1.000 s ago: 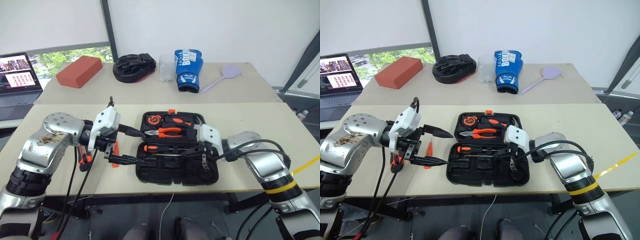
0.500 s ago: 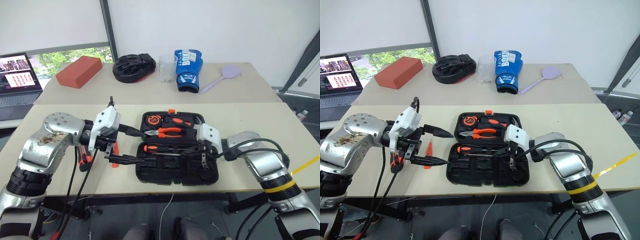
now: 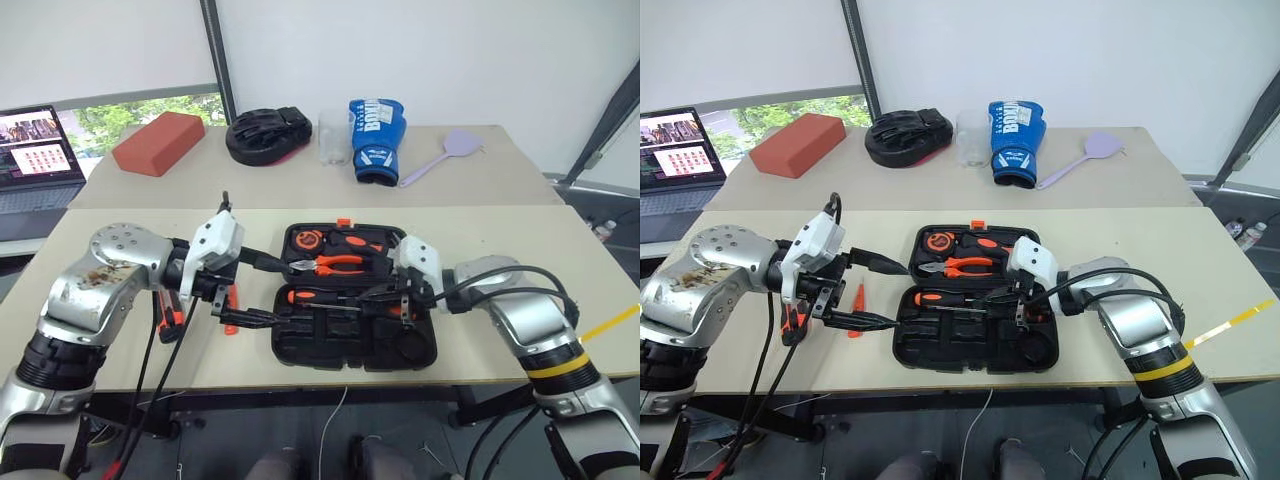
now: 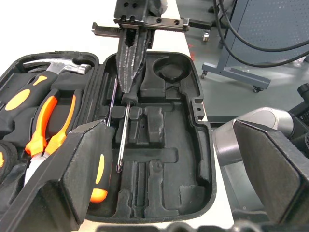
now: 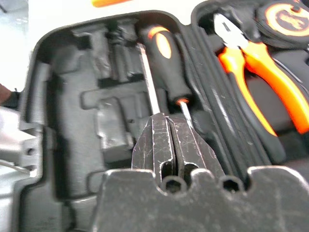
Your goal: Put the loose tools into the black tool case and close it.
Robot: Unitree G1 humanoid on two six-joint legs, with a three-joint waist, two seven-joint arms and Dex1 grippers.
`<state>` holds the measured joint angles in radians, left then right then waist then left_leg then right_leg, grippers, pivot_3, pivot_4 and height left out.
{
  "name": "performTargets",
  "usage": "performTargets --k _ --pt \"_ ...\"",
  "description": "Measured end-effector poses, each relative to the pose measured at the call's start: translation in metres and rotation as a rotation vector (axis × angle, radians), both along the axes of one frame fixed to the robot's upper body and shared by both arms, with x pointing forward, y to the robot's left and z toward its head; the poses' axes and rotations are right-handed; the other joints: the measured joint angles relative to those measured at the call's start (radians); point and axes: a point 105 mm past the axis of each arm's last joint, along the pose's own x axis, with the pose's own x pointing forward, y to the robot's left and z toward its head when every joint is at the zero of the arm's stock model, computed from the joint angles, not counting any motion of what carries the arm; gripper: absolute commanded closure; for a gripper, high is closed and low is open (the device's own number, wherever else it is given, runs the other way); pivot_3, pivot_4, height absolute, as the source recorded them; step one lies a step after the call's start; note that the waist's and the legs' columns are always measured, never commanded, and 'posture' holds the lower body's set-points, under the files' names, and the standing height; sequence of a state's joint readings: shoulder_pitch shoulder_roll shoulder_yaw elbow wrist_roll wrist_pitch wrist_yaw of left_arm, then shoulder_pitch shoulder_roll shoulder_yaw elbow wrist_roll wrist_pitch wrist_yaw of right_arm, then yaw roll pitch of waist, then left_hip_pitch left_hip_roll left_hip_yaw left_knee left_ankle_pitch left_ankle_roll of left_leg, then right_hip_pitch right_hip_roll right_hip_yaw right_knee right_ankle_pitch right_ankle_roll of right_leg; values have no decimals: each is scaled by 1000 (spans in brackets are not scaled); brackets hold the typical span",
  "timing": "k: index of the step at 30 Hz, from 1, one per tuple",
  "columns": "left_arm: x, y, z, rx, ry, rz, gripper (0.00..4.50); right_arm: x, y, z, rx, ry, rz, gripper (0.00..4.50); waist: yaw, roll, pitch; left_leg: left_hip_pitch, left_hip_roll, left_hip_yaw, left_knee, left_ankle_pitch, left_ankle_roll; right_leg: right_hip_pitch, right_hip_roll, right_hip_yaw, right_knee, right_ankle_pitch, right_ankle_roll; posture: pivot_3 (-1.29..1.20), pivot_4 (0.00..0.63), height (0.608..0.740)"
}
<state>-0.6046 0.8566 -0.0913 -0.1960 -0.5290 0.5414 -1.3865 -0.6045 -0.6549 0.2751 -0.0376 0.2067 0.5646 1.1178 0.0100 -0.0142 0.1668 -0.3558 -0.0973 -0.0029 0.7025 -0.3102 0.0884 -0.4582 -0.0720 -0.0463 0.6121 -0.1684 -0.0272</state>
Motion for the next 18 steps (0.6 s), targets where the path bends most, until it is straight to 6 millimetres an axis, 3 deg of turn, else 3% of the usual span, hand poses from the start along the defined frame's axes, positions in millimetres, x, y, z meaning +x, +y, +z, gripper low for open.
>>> performTargets --k 9,15,18 --pt "3 1 -5 3 3 31 0 1 5 -11 -79 -63 10 4455 -2 -3 -2 2 0 0 0 0 0 2 0 0 0 0 0 0 150 740" --pt "6 10 -13 -18 19 126 0 -3 15 -5 39 -45 20 4455 -4 -3 -2 1 0 0 -1 0 0 0 1 0 0 0 0 0 150 740" --pt "8 20 -15 -44 17 236 0 -7 20 18 170 -27 25 3716 -5 -2 -1 1 0 0 -1 0 0 0 1 0 0 0 0 0 150 740"
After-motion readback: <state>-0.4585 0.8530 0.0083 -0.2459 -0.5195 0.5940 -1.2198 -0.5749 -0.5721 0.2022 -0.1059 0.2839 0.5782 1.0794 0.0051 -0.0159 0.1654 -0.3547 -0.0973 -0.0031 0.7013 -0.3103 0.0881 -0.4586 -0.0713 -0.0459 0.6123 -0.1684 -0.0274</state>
